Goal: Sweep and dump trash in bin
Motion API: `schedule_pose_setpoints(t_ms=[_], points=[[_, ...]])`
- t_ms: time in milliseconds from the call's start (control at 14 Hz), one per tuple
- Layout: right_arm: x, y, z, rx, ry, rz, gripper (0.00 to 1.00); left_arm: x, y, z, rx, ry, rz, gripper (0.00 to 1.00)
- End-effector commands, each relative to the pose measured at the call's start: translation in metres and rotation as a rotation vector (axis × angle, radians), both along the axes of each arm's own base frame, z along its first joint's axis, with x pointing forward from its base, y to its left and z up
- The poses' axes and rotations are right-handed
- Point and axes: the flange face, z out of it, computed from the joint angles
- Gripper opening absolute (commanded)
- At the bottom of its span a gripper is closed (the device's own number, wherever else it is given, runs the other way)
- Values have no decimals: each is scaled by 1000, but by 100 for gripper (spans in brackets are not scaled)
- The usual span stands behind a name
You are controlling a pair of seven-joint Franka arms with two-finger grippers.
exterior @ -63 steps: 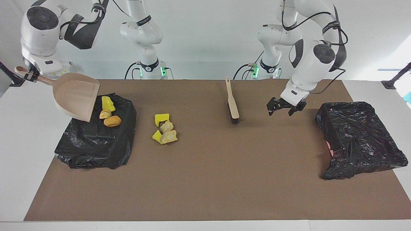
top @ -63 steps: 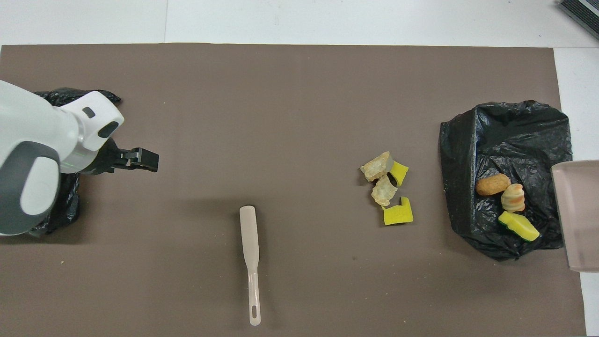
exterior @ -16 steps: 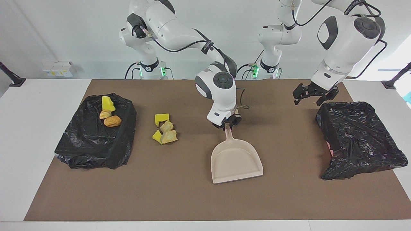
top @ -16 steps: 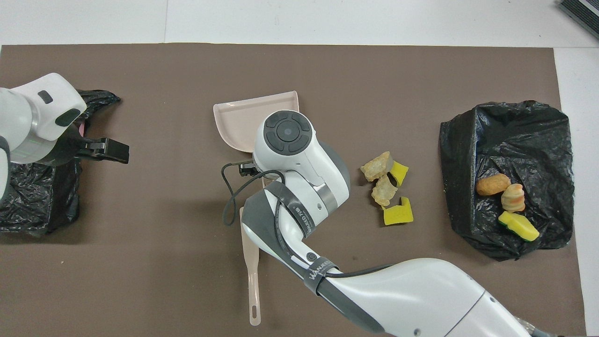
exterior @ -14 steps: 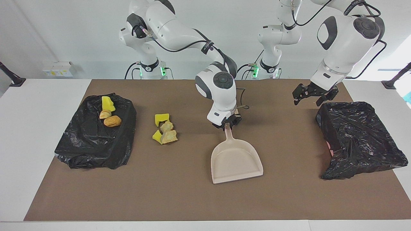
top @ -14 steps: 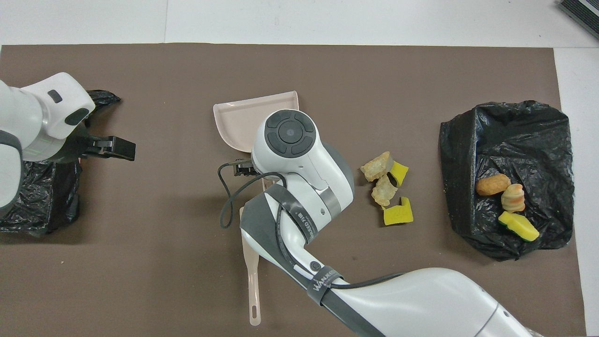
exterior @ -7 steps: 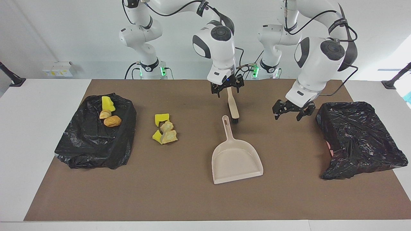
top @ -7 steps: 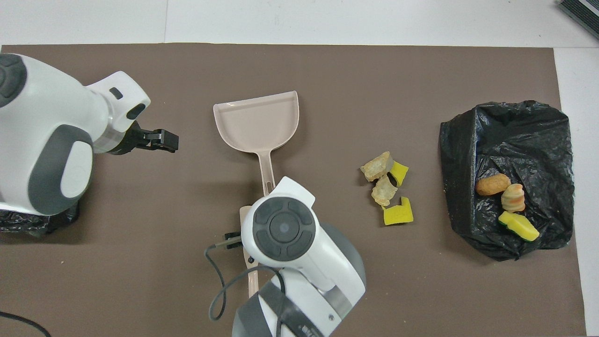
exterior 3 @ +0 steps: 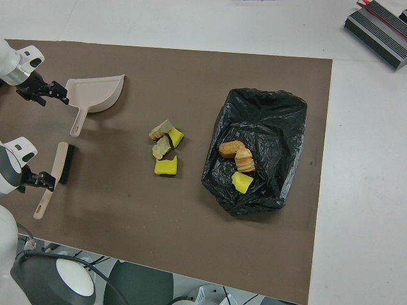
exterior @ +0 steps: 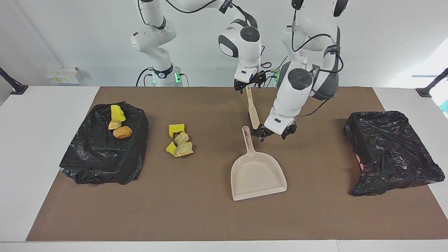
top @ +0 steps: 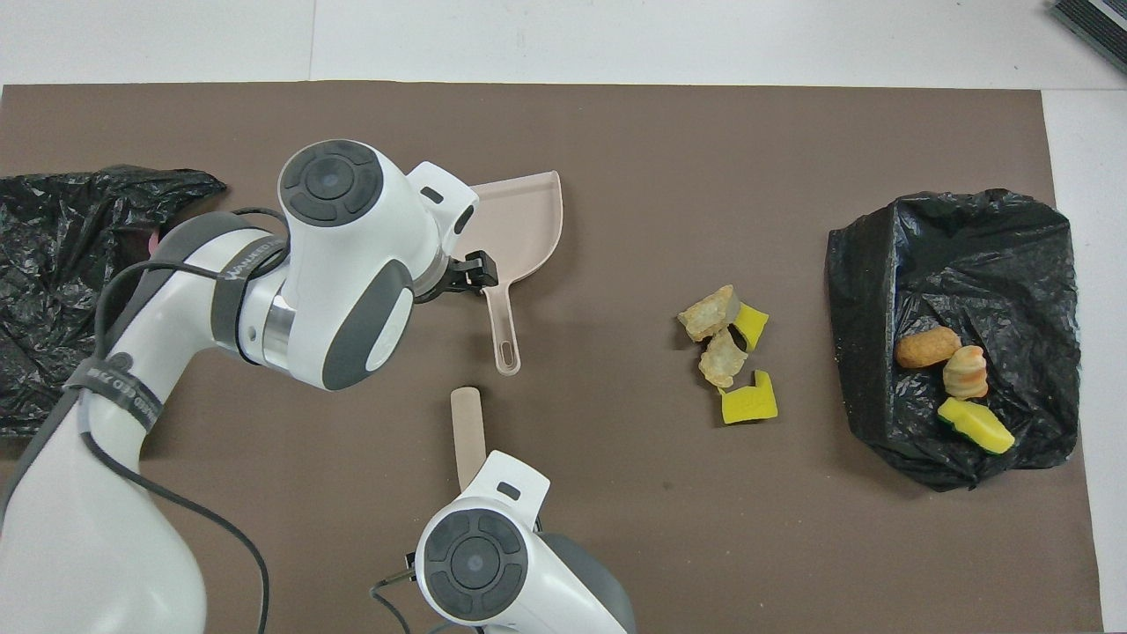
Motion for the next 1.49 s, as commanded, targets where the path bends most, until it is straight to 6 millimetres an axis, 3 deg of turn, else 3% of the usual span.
schedule_pose_setpoints(t_ms=[0,142,285,427,641,783,1068,1210,1353,1424], points=[[-21,0,-24,20,-8,-23,100,-3,-29,-7,12,-23,10,100],[-21,0,-26,21,-10,-26,100,-7,-36,-9,8,-28,35,100],[-22,-1,-27,19,-9,-25,100,-17,-56,-27,12,-24,32,100],[-21,0,-30,27,-15,-25,100,-17,-56,-31,8,-31,32,100],[-20,-1,-34,26,-16,-18,100,-27,-54,-46,16,-19,28,89],[-18,0,-34,32,-32,1,89,-30,-53,-48,15,-15,30,76],[-17,0,-34,33,-38,16,82,-31,-51,-49,12,-8,37,48],[-17,-1,-34,32,-39,24,72,-30,-49,-47,15,-4,39,32],[-17,0,-34,33,-40,24,70,-25,-43,-40,17,-7,48,23],[-17,-1,-34,32,-39,24,70,-23,-42,-36,22,-8,48,12]])
